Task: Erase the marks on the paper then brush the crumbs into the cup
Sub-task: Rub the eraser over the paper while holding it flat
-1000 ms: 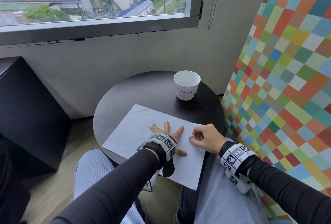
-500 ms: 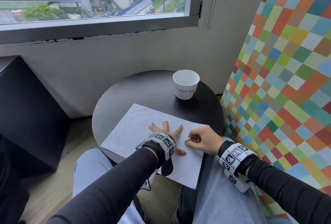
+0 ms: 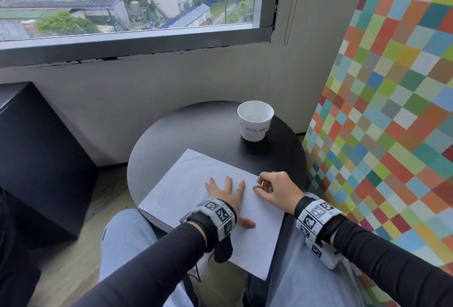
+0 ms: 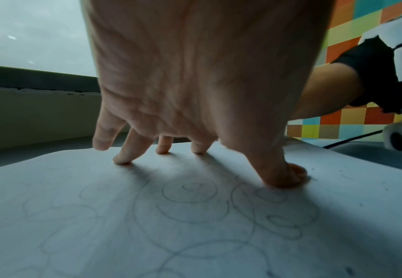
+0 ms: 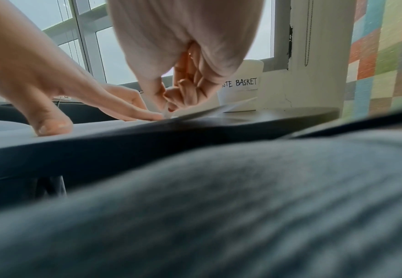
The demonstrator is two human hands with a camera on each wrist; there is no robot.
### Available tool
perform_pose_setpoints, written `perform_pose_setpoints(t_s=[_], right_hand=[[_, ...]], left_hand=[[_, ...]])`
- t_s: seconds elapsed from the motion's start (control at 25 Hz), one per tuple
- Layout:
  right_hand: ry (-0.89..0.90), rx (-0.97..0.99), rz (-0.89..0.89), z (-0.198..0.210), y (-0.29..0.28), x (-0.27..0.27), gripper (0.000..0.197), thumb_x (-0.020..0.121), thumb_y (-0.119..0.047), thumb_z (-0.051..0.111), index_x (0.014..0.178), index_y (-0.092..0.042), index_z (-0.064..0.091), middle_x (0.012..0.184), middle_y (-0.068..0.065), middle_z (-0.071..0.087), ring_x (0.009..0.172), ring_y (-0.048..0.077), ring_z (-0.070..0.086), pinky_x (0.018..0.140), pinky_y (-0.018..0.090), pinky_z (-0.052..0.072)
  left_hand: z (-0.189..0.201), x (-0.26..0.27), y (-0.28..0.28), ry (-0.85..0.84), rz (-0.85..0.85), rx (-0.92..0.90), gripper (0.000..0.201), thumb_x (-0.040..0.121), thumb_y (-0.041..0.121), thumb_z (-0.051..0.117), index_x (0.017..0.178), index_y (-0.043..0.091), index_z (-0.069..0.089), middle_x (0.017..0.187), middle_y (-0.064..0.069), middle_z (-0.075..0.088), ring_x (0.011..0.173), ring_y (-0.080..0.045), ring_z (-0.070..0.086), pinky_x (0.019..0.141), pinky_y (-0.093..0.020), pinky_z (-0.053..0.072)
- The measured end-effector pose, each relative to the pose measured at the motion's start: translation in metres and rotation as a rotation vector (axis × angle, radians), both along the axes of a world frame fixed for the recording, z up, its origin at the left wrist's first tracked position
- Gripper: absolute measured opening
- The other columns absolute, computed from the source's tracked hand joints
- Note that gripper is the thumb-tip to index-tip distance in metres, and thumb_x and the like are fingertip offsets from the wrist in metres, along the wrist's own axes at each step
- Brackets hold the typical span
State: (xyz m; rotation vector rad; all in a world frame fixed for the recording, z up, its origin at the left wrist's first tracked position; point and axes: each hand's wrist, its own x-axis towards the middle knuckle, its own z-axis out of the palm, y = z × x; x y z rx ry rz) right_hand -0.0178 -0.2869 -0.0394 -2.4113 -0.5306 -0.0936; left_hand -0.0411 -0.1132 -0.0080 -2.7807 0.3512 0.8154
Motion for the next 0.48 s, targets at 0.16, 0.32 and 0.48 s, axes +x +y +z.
perform_pose_setpoints(t_s=[0.16, 0.32, 0.48], right_hand=[[0.009, -0.031, 0.159, -0.001, 0.001, -0.005, 0.009, 0.08, -0.024, 0.071, 0.078, -0.016, 0.068, 0.058, -0.009, 0.055, 0.056, 0.006, 0.05, 0.057, 0.013, 0.038], [-0.028, 0.007, 0.042, 0.002, -0.005, 0.003, 0.01, 0.082, -0.019, 0.07, 0.076, -0.011, 0.067, 0.057, -0.008, 0.053, 0.052, 0.001, 0.045, 0.059, 0.017, 0.035], [-0.007, -0.034, 0.193, 0.002, 0.0, -0.007, 0.009, 0.08, -0.022, 0.071, 0.075, -0.015, 0.068, 0.061, -0.005, 0.059, 0.056, 0.008, 0.051, 0.058, 0.01, 0.036]], left_hand=[[0.0, -0.003, -0.001, -0.001, -0.017, 0.018, 0.115, 0.077, 0.084, 0.047, 0.155, 0.029, -0.019, 0.164, -0.014, -0.011, 0.143, -0.057, -0.005, 0.117, -0.062, 0.002], [0.0, -0.003, -0.002, 0.006, -0.023, 0.047, 0.115, 0.077, 0.085, 0.046, 0.155, 0.03, -0.02, 0.164, -0.014, -0.012, 0.144, -0.057, -0.004, 0.117, -0.062, 0.002], [0.003, -0.002, -0.004, 0.012, -0.039, 0.074, 0.115, 0.078, 0.085, 0.045, 0.155, 0.028, -0.02, 0.164, -0.014, -0.011, 0.144, -0.057, -0.002, 0.116, -0.062, 0.002]])
